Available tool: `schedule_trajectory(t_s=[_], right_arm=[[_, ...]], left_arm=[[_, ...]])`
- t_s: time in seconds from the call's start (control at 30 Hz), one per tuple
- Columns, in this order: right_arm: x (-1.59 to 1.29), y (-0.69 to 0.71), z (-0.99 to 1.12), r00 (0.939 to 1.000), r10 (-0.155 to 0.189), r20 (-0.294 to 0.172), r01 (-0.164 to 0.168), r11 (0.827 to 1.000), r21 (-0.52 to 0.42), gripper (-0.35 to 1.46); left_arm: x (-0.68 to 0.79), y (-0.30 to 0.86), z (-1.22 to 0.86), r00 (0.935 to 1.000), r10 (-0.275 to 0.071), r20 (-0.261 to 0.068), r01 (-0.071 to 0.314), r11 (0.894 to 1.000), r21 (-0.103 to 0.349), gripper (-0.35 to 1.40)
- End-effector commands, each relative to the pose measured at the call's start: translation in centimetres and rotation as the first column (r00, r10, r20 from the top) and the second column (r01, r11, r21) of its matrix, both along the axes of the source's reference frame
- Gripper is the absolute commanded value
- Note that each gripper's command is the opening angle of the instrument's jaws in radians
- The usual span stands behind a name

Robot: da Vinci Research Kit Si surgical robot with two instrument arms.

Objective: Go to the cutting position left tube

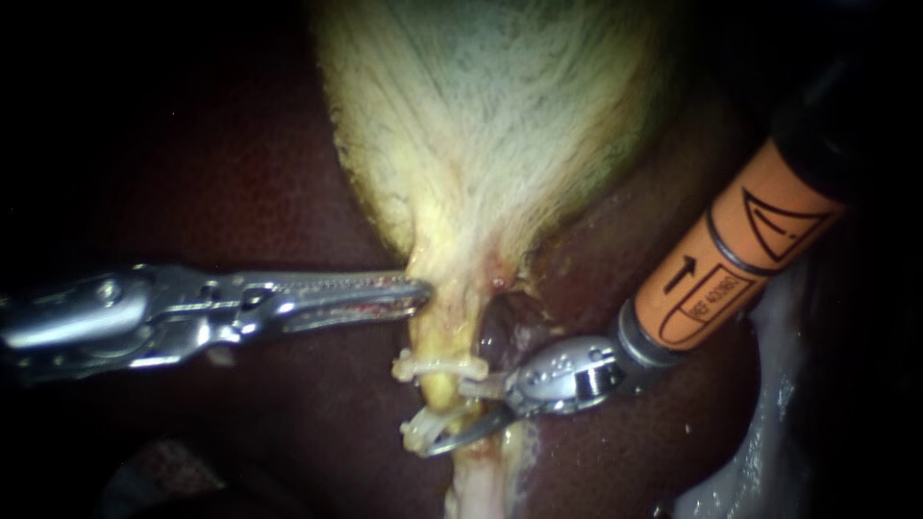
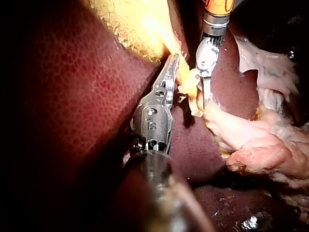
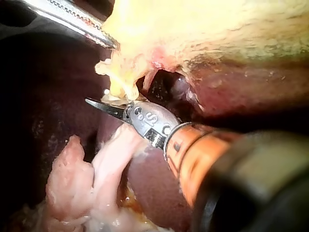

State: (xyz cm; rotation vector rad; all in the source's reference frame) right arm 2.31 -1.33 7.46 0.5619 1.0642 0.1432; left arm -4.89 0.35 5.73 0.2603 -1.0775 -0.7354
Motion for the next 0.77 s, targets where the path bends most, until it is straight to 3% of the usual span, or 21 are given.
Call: schedule_trajectory(t_s=[0.03,0.77], right_arm=[[0.04,-0.01,0.02,1.0000,0.002,0.000,-0.002,1.000,0.006,1.38],[0.14,-0.03,0.10,1.0000,-0.006,-0.008,0.006,1.000,0.020,1.38]], left_arm=[[0.00,0.00,0.00,1.0000,0.001,0.000,-0.001,1.000,0.000,-0.11],[-0.03,-0.02,0.02,1.0000,0.002,0.001,-0.002,1.000,-0.001,-0.11]])
